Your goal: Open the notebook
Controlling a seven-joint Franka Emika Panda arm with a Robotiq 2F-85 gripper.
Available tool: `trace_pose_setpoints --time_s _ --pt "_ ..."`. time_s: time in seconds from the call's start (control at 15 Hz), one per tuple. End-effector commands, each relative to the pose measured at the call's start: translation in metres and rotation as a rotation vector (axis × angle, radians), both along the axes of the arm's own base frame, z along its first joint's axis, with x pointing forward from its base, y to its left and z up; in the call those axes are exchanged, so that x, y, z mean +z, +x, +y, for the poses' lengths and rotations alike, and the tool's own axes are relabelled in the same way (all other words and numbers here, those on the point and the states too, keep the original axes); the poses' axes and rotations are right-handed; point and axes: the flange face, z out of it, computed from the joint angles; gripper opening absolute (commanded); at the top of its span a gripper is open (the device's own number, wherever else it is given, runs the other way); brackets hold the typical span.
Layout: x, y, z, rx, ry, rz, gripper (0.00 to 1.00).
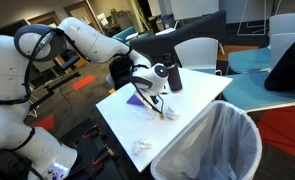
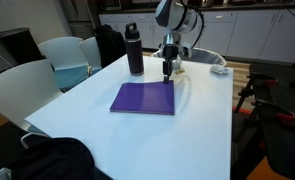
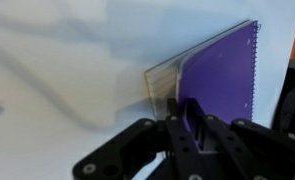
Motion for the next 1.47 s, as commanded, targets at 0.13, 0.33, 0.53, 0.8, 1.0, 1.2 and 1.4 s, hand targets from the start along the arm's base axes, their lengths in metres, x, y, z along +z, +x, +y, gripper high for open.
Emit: trace_pose_setpoints --time_s 0.13,0.33,0.53,0.8,1.0,1.2,1.4 --pt "0.022 -0.001 0.012 0.034 0.006 -0.050 0.00" --pt "0.053 -0.006 0.031 0.088 -0.002 -0.089 0.01" --pt "0.083 -0.010 0.049 0.157 -0.008 -0.138 0.01" --pt "0.124 -0.018 0.079 0.260 -0.062 -0.196 0.01" --pt "0.147 -0.022 0.108 0.371 -0.114 -0.232 0.01" --pt "0.163 -0.025 0.137 0.471 -0.161 -0.274 0.01" --pt "0.171 -0.025 0.166 0.551 -0.202 -0.338 0.01"
